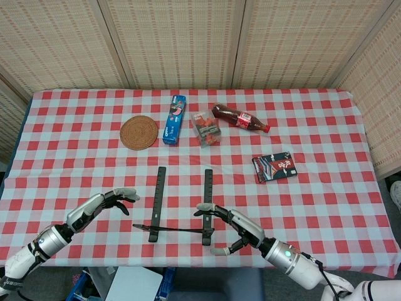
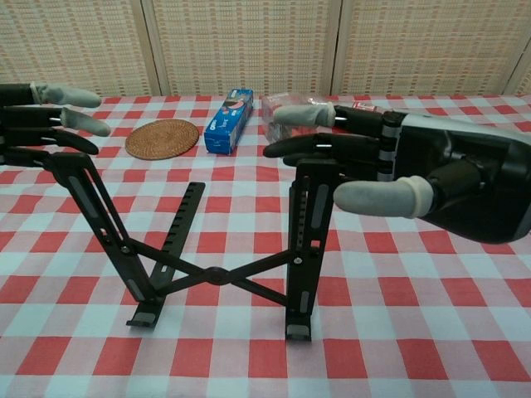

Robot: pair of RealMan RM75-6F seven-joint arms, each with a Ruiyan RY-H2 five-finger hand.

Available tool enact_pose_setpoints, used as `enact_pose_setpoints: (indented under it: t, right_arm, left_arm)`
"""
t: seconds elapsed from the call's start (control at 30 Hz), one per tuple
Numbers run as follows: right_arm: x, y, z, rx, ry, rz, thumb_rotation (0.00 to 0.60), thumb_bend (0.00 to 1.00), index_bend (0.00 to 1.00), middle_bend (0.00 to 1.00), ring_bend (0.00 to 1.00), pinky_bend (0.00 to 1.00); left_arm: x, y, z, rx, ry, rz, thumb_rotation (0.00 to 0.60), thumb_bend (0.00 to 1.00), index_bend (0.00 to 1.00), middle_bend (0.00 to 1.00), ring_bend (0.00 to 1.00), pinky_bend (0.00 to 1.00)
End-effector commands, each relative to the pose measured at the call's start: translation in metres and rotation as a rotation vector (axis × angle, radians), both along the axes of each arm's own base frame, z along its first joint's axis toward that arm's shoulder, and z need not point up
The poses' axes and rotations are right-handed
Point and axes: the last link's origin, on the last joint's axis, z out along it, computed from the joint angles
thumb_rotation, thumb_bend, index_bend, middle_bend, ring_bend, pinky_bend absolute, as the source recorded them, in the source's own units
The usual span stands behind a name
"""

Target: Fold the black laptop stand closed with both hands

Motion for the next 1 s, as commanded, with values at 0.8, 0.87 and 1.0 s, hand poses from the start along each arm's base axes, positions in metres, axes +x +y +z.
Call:
enact_pose_setpoints:
  t: [0.8,0.87,1.0]
  right_arm:
    - [-0.010,-0.001,0.012,-0.035,0.020,-0.030,0.600,0.15,0.12,0.19,0.04,0.05]
    - [-0.011,-0.001,0.012,-0.033,0.020,-0.034,0.600,0.15,0.12,0.19,0.04,0.06]
    - [-0.013,-0.001,0.011,-0.031,0.023,-0.040,0.600,0.15,0.12,0.19,0.04,0.05]
  left_arm:
    - [0.009,0.020,-0.077,-0.314,-0.117,0.195,0.000,0.16,0.12,0.21,0.20,0.35]
    - [0.008,0.019,-0.081,-0.328,-0.117,0.205,0.000,0.16,0.12,0.21,0.20,0.35]
    - [0.006,0.017,-0.088,-0.349,-0.111,0.214,0.000,0.16,0.12,0.21,0.20,0.35]
